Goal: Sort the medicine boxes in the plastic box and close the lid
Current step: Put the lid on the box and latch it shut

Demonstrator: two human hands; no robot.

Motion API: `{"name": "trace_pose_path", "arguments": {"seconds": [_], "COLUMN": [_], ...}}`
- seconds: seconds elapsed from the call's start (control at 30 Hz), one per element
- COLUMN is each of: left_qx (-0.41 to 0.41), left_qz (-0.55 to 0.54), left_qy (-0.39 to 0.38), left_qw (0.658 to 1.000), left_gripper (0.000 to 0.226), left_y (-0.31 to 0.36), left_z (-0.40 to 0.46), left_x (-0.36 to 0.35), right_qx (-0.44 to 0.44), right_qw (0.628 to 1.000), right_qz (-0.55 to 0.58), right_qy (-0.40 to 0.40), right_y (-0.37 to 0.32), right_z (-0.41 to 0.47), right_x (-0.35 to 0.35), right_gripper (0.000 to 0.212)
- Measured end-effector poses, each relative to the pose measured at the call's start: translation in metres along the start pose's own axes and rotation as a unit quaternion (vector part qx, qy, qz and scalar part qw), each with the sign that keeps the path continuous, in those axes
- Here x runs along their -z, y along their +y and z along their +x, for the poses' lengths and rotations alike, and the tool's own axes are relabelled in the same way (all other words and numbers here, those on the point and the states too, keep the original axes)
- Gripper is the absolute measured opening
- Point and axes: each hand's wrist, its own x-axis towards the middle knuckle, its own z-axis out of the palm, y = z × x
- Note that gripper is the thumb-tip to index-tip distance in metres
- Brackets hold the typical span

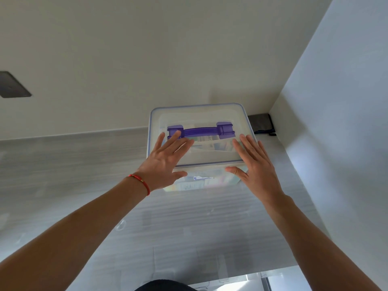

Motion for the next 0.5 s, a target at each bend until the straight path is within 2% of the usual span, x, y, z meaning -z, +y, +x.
{"name": "trace_pose_path", "arguments": {"seconds": [0.17, 0.27, 0.33, 0.4, 0.43, 0.5], "left_qx": [0.004, 0.054, 0.135, 0.225, 0.244, 0.231], "left_qz": [0.01, 0.013, -0.028, -0.117, -0.166, -0.212], "left_qy": [0.014, 0.049, 0.066, 0.059, 0.047, 0.037], "left_qw": [1.0, 0.997, 0.988, 0.966, 0.954, 0.949], "left_gripper": [0.091, 0.088, 0.093, 0.102, 0.106, 0.11], "left_y": [-0.002, 0.001, 0.001, -0.002, -0.004, -0.007], "left_z": [-0.004, -0.015, -0.025, -0.033, -0.035, -0.033], "left_x": [0.001, 0.001, -0.002, -0.007, -0.008, -0.01], "right_qx": [-0.033, -0.073, -0.143, -0.237, -0.258, -0.248], "right_qw": [0.997, 0.99, 0.972, 0.938, 0.928, 0.928], "right_qz": [0.063, 0.117, 0.185, 0.249, 0.265, 0.274], "right_qy": [-0.028, -0.028, -0.023, -0.033, -0.039, -0.047], "right_y": [-0.003, -0.007, -0.012, -0.014, -0.013, -0.008], "right_z": [0.001, -0.002, -0.004, -0.003, -0.002, 0.001], "right_x": [0.004, 0.005, 0.005, 0.005, 0.005, 0.003], "right_gripper": [0.078, 0.082, 0.094, 0.112, 0.118, 0.121]}}
